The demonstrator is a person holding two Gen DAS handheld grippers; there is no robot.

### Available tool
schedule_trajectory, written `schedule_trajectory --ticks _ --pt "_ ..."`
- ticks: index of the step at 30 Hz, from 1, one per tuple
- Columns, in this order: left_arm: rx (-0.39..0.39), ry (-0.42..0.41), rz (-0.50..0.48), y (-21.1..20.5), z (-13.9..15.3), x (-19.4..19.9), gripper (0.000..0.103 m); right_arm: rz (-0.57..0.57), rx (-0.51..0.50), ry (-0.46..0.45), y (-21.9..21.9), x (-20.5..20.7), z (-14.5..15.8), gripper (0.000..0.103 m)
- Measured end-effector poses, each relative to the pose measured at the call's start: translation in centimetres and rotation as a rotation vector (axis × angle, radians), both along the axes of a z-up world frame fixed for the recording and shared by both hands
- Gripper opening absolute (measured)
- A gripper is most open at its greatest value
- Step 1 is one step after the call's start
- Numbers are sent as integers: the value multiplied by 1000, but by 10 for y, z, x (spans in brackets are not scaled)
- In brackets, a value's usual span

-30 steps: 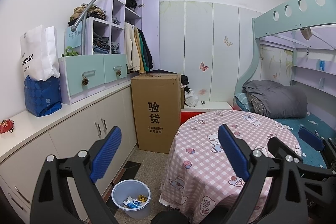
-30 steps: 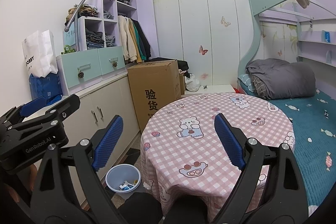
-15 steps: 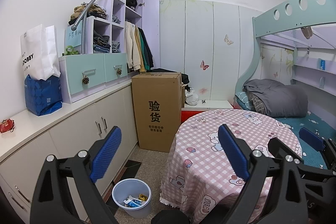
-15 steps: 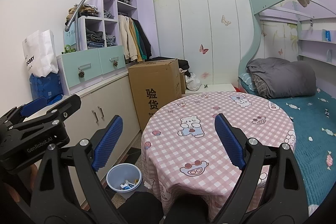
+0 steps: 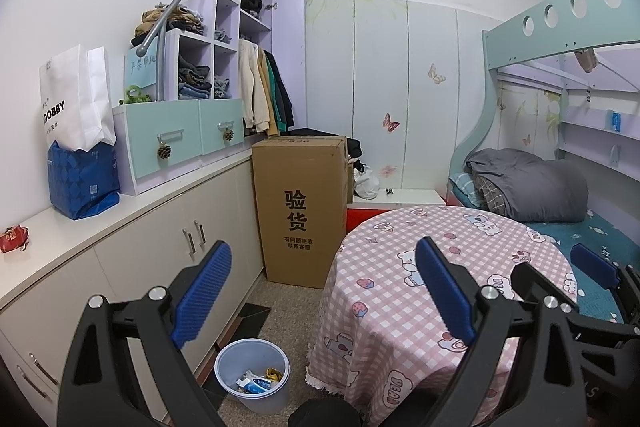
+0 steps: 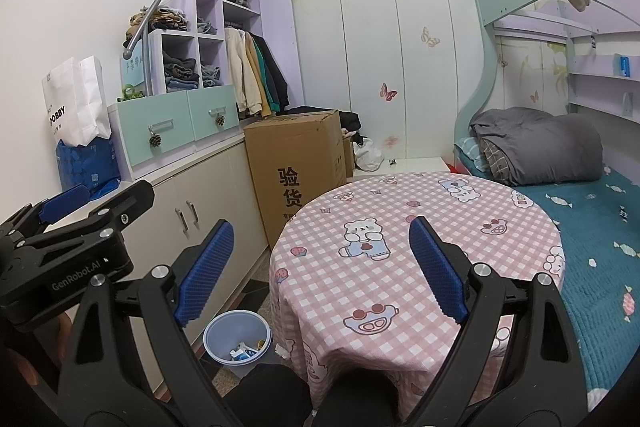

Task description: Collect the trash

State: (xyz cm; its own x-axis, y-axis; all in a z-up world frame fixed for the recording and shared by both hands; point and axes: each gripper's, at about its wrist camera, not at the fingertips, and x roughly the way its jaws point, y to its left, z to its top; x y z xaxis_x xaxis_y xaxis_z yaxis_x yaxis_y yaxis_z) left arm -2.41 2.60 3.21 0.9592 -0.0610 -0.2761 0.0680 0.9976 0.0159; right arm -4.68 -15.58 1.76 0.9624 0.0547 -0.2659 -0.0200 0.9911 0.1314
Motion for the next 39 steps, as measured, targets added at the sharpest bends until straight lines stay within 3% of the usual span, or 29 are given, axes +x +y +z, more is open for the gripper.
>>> schedule_trajectory --ticks 23,39 --pt "0 6 0 1 -3 0 91 -1 1 1 0 0 1 89" --pt "28 34 -9 0 -12 19 91 -6 33 37 -8 17 -18 89"
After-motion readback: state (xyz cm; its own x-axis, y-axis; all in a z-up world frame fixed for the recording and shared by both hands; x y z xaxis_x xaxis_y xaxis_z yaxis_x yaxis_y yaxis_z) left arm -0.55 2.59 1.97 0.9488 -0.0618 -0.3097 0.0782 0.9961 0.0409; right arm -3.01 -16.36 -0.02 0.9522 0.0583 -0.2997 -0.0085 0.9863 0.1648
